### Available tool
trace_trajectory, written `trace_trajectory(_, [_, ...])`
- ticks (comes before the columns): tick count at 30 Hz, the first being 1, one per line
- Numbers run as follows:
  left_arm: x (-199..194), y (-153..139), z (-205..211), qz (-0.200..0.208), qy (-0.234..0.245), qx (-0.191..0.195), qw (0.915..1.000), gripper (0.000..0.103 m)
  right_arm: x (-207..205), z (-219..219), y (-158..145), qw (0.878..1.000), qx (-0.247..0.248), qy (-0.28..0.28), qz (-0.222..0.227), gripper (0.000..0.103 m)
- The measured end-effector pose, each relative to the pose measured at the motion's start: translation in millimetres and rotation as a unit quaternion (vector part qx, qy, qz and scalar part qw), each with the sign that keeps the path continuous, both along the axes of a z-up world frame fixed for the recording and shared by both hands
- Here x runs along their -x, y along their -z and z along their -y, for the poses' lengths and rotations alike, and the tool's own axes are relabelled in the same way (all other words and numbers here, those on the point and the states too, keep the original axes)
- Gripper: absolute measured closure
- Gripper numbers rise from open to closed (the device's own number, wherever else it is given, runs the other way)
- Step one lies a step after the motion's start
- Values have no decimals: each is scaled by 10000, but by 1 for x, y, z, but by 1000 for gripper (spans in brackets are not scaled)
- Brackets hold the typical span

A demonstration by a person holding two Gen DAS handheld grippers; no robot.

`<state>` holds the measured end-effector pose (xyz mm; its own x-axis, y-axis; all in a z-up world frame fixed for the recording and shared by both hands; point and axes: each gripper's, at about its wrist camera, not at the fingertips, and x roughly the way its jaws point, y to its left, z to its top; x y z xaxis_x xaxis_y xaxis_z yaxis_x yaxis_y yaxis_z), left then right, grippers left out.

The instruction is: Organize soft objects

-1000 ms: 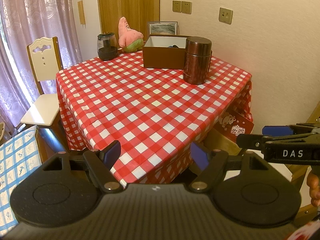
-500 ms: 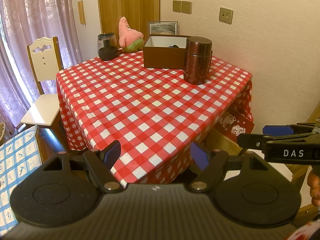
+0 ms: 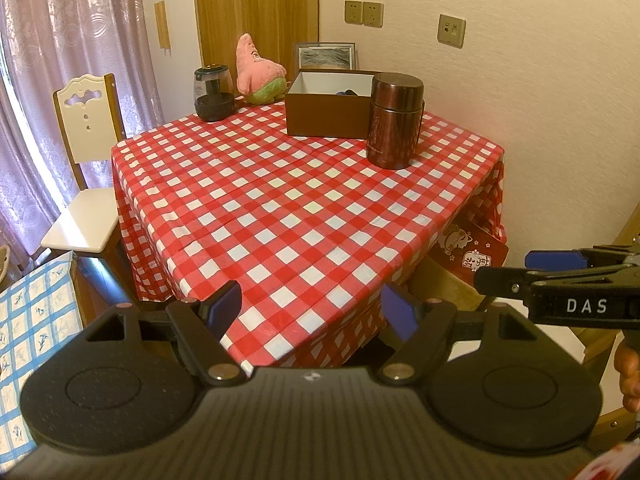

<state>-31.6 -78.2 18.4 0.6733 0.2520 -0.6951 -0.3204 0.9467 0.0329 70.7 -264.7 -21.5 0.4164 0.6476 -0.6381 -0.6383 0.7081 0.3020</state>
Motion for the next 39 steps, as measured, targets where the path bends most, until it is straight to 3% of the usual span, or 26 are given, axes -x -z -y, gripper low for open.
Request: trace_trajectory(39, [-4,1,0,-5,-3,-26,10000,31,-5,-1,1,10000,-1,2,-5,31])
